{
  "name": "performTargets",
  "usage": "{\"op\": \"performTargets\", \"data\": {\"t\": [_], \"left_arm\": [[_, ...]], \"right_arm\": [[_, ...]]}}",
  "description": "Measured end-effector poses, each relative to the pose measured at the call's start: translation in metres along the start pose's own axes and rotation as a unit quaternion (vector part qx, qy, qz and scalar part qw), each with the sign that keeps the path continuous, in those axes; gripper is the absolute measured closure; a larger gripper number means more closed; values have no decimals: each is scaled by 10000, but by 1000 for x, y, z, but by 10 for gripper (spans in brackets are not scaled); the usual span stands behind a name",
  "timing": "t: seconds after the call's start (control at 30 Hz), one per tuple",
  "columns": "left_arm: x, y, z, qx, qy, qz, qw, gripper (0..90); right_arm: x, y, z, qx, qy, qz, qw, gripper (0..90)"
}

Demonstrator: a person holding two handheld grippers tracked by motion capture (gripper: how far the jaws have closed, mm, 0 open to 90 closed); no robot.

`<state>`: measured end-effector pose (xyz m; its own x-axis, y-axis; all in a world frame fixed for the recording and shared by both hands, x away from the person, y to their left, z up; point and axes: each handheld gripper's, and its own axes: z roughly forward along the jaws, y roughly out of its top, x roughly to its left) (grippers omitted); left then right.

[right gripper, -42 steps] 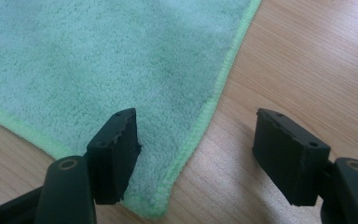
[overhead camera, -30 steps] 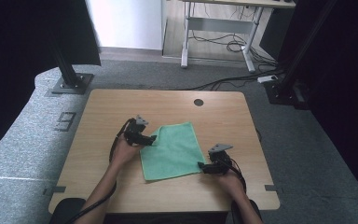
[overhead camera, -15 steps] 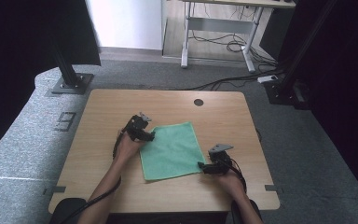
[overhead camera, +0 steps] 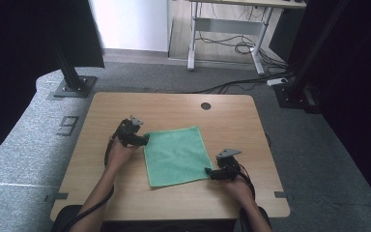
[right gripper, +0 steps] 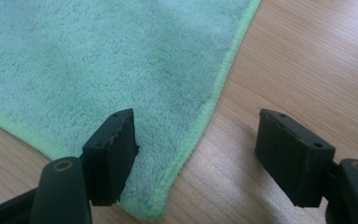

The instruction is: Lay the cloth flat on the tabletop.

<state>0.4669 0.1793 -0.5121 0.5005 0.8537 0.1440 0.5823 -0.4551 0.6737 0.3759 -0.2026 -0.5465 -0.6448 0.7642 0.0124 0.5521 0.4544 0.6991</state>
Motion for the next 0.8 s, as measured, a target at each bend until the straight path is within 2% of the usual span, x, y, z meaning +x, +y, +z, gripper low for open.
{"op": "performTargets", "data": {"t": [0.07, 0.13, 0.23, 0.27, 0.3, 0.4, 0.43, 0.47, 0.57, 0.67, 0.77, 0.8], "left_arm": [[1, -5, -2, -41, -22, -26, 10000, 205], [8, -5, 3, -17, 98, -174, 9998, 204], [12, -4, 9, -30, 130, -291, 9995, 205], [14, -2, 17, 53, 293, -278, 9992, 205], [14, -2, 17, 53, 293, -278, 9992, 205], [16, -5, 33, 227, 424, -330, 9983, 205], [16, -5, 33, 227, 424, -330, 9983, 202], [19, -8, 34, 135, 289, -507, 9982, 212], [21, -8, 35, 127, 238, -583, 9979, 210], [18, -6, 30, 121, 306, -439, 9985, 197], [13, -2, 15, -99, 162, -390, 9991, 192], [10, -2, 10, -137, 92, -374, 9992, 162]], "right_arm": [[0, 0, 0, 12, -2, -4, 10000, 284], [0, 1, 1, 23, -10, 10, 10000, 274], [0, 1, 1, 24, -11, 10, 10000, 274], [0, 1, 1, 7, -9, 6, 10000, 274], [0, 1, 1, 7, -9, 6, 10000, 274], [0, 0, 1, -2, 1, -6, 10000, 272], [0, 0, 1, -2, 1, -6, 10000, 272], [0, 0, 1, -8, 12, -16, 10000, 268], [0, 0, 1, -7, 16, -19, 10000, 267], [0, 1, 1, 48, -1, 1, 10000, 261], [-2, 5, 0, 147, 57, 57, 9999, 237], [-5, 9, 1, 100, 21, 105, 9999, 224]]}}
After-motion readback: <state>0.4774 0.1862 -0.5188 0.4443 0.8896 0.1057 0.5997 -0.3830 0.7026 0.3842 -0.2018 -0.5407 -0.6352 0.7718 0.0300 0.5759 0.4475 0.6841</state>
